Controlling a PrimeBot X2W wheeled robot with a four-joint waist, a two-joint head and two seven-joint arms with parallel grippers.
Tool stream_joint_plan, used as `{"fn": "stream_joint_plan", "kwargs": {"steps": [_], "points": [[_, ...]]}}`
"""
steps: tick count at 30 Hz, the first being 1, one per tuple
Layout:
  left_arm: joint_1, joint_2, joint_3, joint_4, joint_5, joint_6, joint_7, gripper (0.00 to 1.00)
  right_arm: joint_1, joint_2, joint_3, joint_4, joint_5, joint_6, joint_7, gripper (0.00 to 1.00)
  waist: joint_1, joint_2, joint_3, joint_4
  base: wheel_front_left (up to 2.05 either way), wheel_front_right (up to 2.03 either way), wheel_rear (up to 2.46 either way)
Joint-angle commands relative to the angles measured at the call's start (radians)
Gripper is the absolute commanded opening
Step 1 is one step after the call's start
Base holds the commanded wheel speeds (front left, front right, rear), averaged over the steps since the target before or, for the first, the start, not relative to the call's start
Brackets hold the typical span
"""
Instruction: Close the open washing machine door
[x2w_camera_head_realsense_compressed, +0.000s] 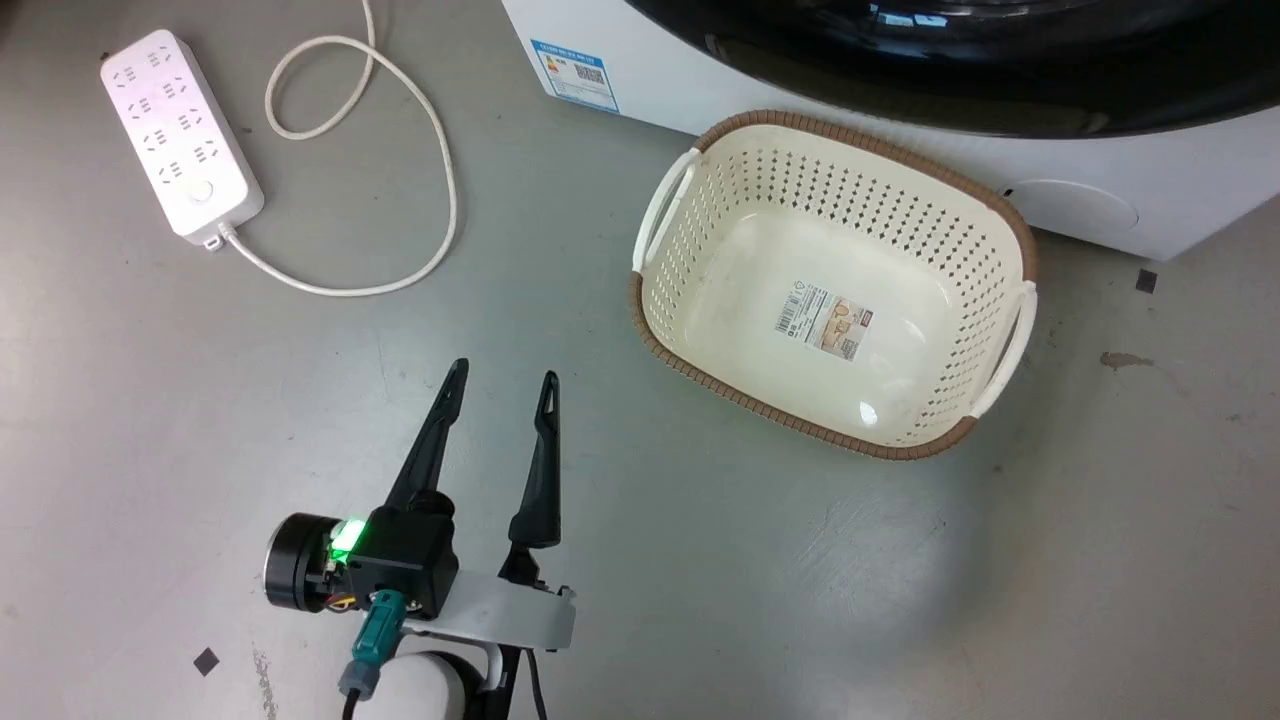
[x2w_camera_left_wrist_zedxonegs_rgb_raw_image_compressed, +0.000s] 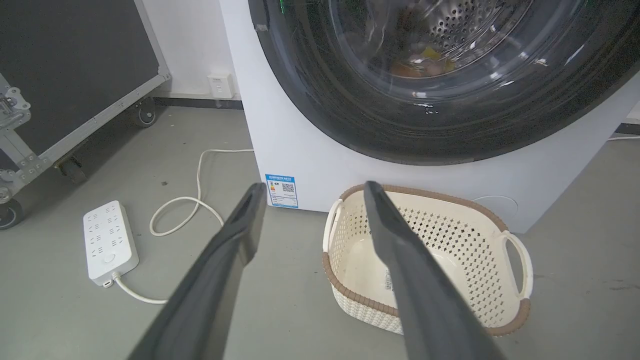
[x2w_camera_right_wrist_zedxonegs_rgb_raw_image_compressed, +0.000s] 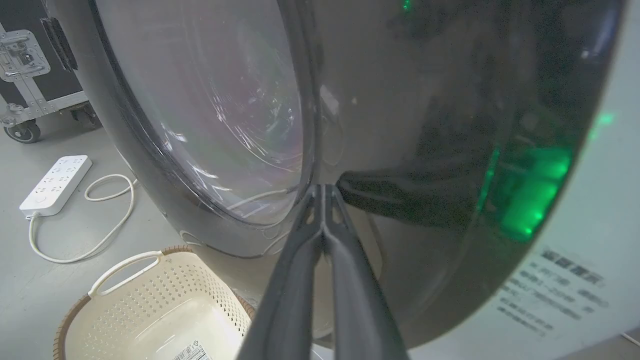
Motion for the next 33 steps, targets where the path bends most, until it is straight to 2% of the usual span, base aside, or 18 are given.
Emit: {"fn": "stream_joint_plan", "kwargs": {"steps": [1,6,7,8,9,16,19,21,25,28,33], "points": [[-0.006,-0.001,0.002,0.004,0.006,0.004,-0.004,1.0,-0.04,-0.024,-0.02,0.031,0.0,-0.018,-0.011,0.0,0.0,0.0,-0.009,0.0,0.0,0.0,0.0],[-0.001,-0.002,0.006,0.012,0.002,0.005,-0.004,1.0,-0.006,-0.005,-0.004,0.06,0.002,-0.018,-0.045,0.0,0.0,0.0,-0.059,-0.008,0.0,0.0,0.0],[0.002,-0.002,0.008,0.014,0.001,0.004,-0.004,1.0,0.009,0.002,0.001,0.06,0.004,-0.018,-0.057,0.35,0.0,0.0,-0.074,-0.011,0.0,0.0,0.0],[0.004,-0.002,0.011,0.017,0.0,0.002,-0.004,1.0,0.026,0.009,0.005,0.059,0.008,-0.018,-0.068,0.75,0.0,0.0,-0.091,-0.015,0.0,0.0,0.0],[0.007,-0.002,0.014,0.02,-0.001,0.001,-0.004,1.0,0.045,0.017,0.005,0.061,0.013,-0.018,-0.078,1.0,0.0,0.0,-0.11,-0.02,0.0,0.0,0.0],[0.033,-0.001,0.04,0.041,-0.005,-0.017,-0.004,1.0,0.197,0.067,-0.018,0.029,0.006,-0.018,-0.127,1.0,0.0,0.0,-0.238,-0.055,0.0,0.0,0.0],[0.063,0.005,0.063,0.074,-0.017,-0.031,-0.004,1.0,0.337,0.116,-0.085,-0.039,-0.013,-0.018,-0.145,1.0,0.0,0.0,-0.325,-0.085,0.0,0.0,0.0],[0.069,0.007,0.069,0.08,-0.019,-0.033,-0.004,1.0,0.376,0.129,-0.107,-0.062,-0.021,-0.018,-0.147,1.0,0.0,0.0,-0.343,-0.092,0.0,0.0,0.0],[0.094,0.019,0.087,0.101,-0.027,-0.048,-0.004,1.0,0.529,0.195,-0.204,-0.174,-0.067,-0.018,-0.151,1.0,0.0,0.0,-0.403,-0.124,0.0,0.0,0.0],[0.113,0.025,0.099,0.111,-0.035,-0.058,-0.004,1.0,0.632,0.246,-0.251,-0.265,-0.144,-0.018,-0.152,1.0,0.0,0.0,-0.436,-0.148,0.0,0.0,0.0],[0.141,0.032,0.105,0.129,-0.044,-0.077,-0.004,1.0,0.775,0.371,-0.337,-0.377,-0.217,-0.018,-0.152,1.0,0.0,0.0,-0.48,-0.174,0.0,0.0,0.0]]}}
